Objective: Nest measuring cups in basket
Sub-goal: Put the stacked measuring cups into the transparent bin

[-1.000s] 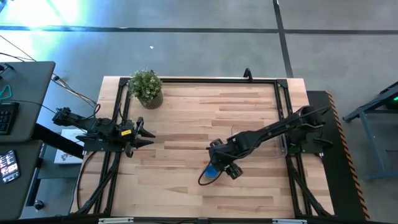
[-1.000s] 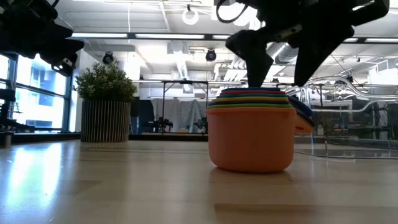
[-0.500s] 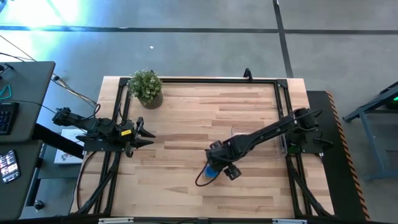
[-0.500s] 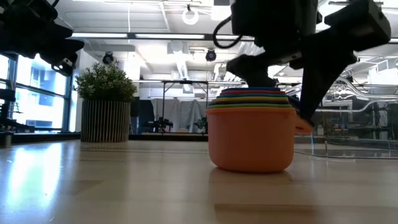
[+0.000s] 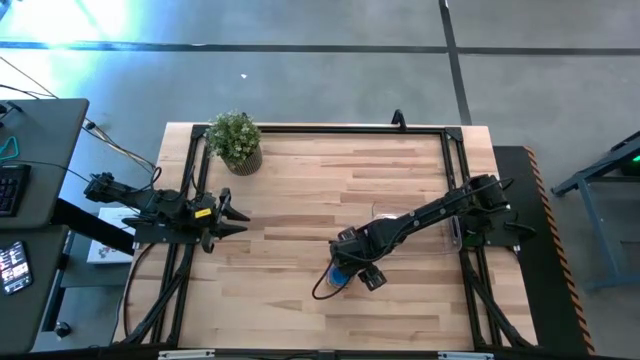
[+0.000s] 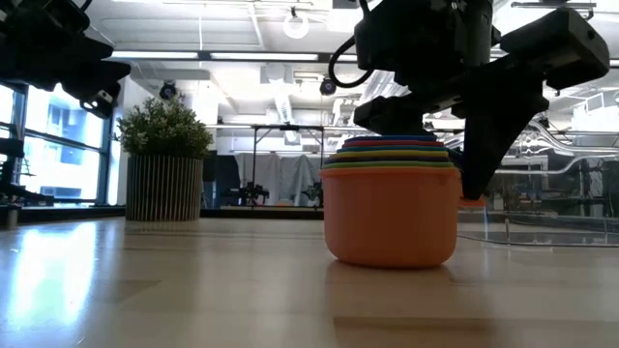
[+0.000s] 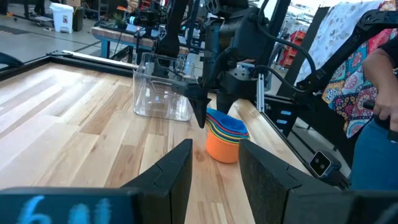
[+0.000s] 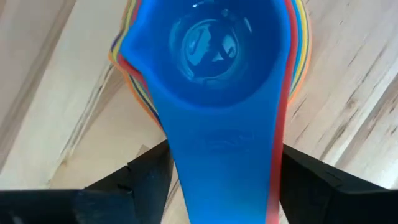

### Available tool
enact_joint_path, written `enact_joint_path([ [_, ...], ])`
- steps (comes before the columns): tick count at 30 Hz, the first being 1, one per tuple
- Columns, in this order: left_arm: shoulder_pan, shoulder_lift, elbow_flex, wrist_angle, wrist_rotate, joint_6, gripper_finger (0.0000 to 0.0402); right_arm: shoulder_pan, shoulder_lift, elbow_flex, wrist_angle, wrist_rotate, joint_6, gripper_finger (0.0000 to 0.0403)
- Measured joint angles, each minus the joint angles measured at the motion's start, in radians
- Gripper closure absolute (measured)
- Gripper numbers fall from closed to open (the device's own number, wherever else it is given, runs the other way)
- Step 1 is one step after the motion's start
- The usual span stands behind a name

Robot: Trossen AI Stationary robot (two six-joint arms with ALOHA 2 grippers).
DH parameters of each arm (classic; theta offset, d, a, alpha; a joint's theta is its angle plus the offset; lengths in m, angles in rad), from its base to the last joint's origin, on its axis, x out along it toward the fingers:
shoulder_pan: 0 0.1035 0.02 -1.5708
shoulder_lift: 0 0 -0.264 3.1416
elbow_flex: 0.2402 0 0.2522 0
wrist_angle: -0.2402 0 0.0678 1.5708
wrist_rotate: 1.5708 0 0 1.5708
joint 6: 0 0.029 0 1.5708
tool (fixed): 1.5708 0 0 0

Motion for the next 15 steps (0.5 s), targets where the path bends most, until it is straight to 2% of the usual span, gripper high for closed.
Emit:
enact_joint_path([
  [15,0.000,0.000,0.000,0.000,0.000,0.000,0.0280,0.000,0.000,0.000,-0.002,-0.023,0.081,0.0240],
])
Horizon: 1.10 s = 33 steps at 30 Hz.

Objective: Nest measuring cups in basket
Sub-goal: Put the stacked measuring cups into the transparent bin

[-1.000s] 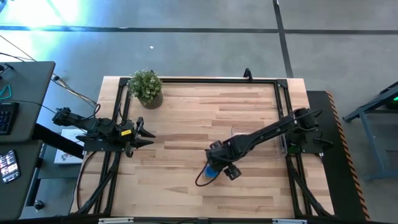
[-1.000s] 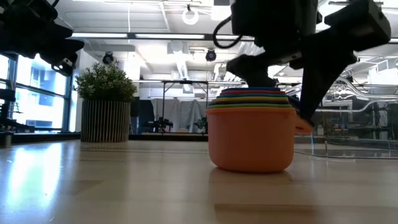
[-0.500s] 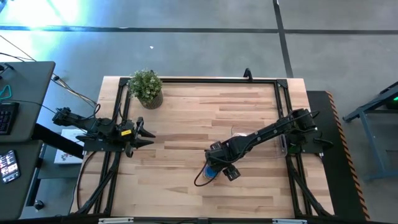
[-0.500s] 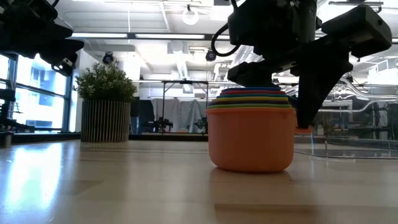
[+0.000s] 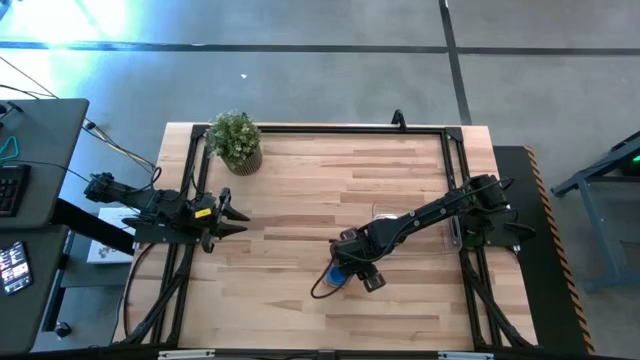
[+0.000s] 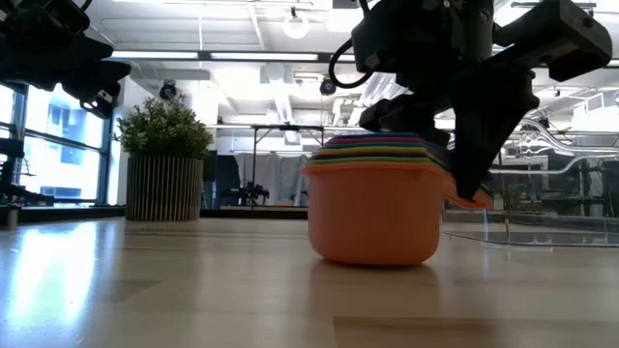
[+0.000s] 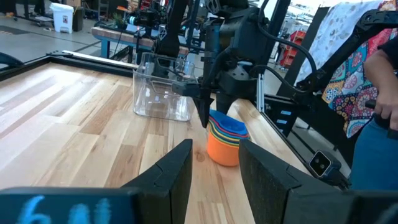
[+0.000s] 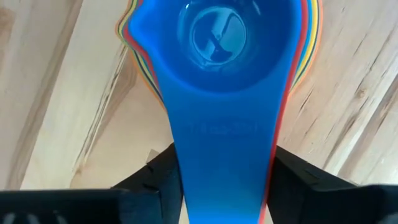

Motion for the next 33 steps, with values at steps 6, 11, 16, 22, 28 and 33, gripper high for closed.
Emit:
enact_joint_path([
  [6,0.000,0.000,0.000,0.000,0.000,0.000,0.0280,0.000,0.000,0.000,0.000,0.000,0.050,0.0256],
  [11,0.000,0.000,0.000,0.000,0.000,0.000,0.0280,0.000,0.000,0.000,0.004,-0.004,0.059,0.0260],
  [16,0.000,0.000,0.000,0.000,0.000,0.000,0.0280,0.000,0.000,0.000,0.028,-0.011,0.059,0.0244],
  [22,0.000,0.000,0.000,0.000,0.000,0.000,0.0280,0.000,0.000,0.000,0.045,-0.011,0.055,0.0205],
  [28,0.000,0.000,0.000,0.000,0.000,0.000,0.0280,-0.007,0.002,0.000,0.077,-0.012,0.024,0.0189],
  [33,0.000,0.000,0.000,0.000,0.000,0.000,0.0280,-0.013,0.032,-0.001,0.085,-0.037,0.024,0.0180],
])
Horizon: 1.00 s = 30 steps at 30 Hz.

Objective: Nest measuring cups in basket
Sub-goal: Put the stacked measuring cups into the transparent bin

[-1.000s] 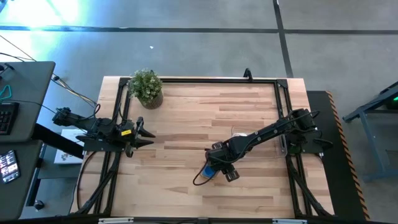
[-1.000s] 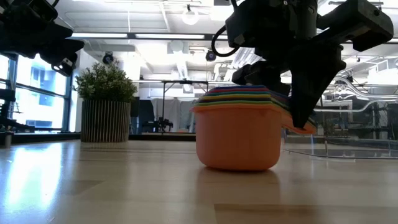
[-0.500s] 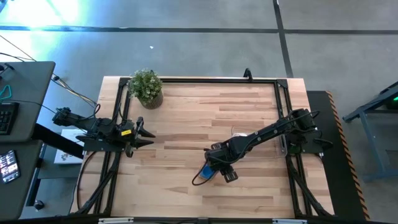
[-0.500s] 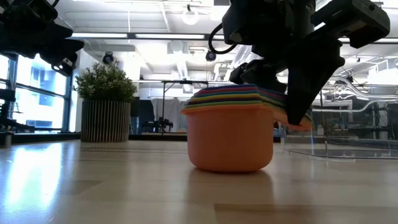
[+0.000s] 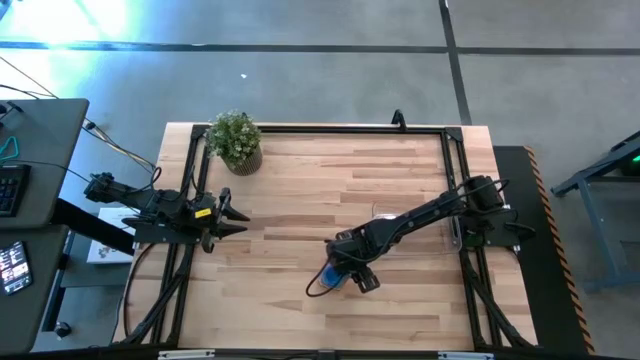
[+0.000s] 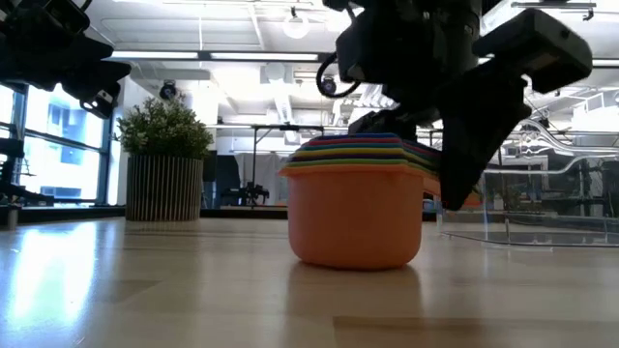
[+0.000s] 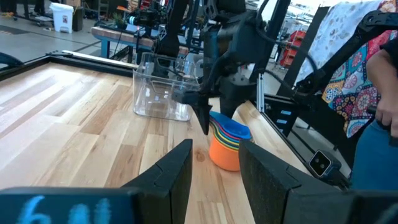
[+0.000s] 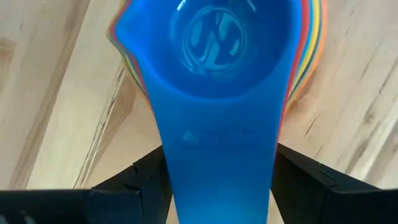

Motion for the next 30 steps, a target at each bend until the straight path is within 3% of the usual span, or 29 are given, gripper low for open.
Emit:
enact_joint_path([
  [9,0.000,0.000,0.000,0.000,0.001,0.000,0.0280,0.000,0.020,0.000,0.022,0.030,0.001,0.0182],
  [18,0.000,0.000,0.000,0.000,0.003,0.000,0.0280,0.000,0.020,0.000,0.015,0.003,0.017,0.0269],
  [30,0.000,0.000,0.000,0.000,0.003,0.000,0.0280,-0.001,0.020,0.000,0.020,-0.011,0.035,0.0275],
])
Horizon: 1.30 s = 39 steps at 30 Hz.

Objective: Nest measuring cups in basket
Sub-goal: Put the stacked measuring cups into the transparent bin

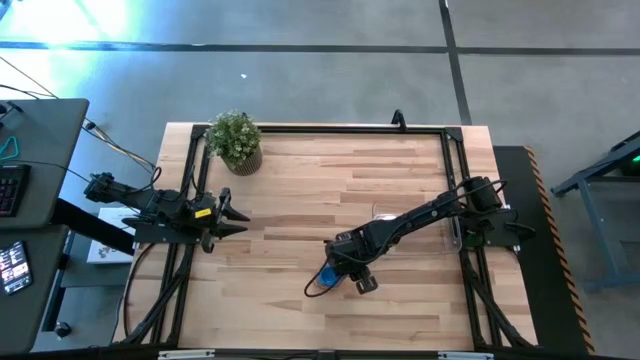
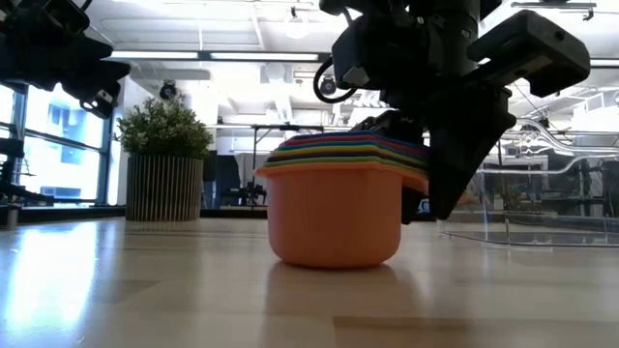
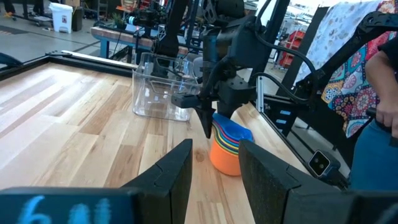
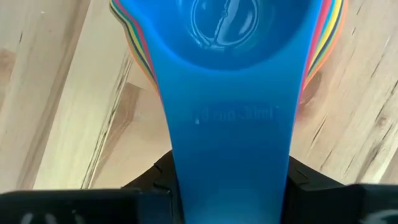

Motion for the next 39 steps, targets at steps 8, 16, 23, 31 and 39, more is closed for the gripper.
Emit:
enact_joint_path([
  [8,0.000,0.000,0.000,0.000,0.000,0.000,0.0280,0.000,0.000,0.000,0.000,-0.004,0.002,0.0276],
  [16,0.000,0.000,0.000,0.000,0.000,0.000,0.0280,-0.001,0.000,0.000,-0.004,-0.004,0.018,0.0276],
  [23,0.000,0.000,0.000,0.000,0.000,0.000,0.0280,-0.001,0.000,0.001,0.000,-0.016,0.034,0.0276],
  [31,0.000,0.000,0.000,0.000,0.000,0.000,0.0280,-0.001,0.000,0.001,0.017,-0.035,0.036,0.0277],
  [39,0.000,0.000,0.000,0.000,0.000,0.000,0.0280,-0.001,-0.001,0.001,0.032,-0.038,0.057,0.0277],
])
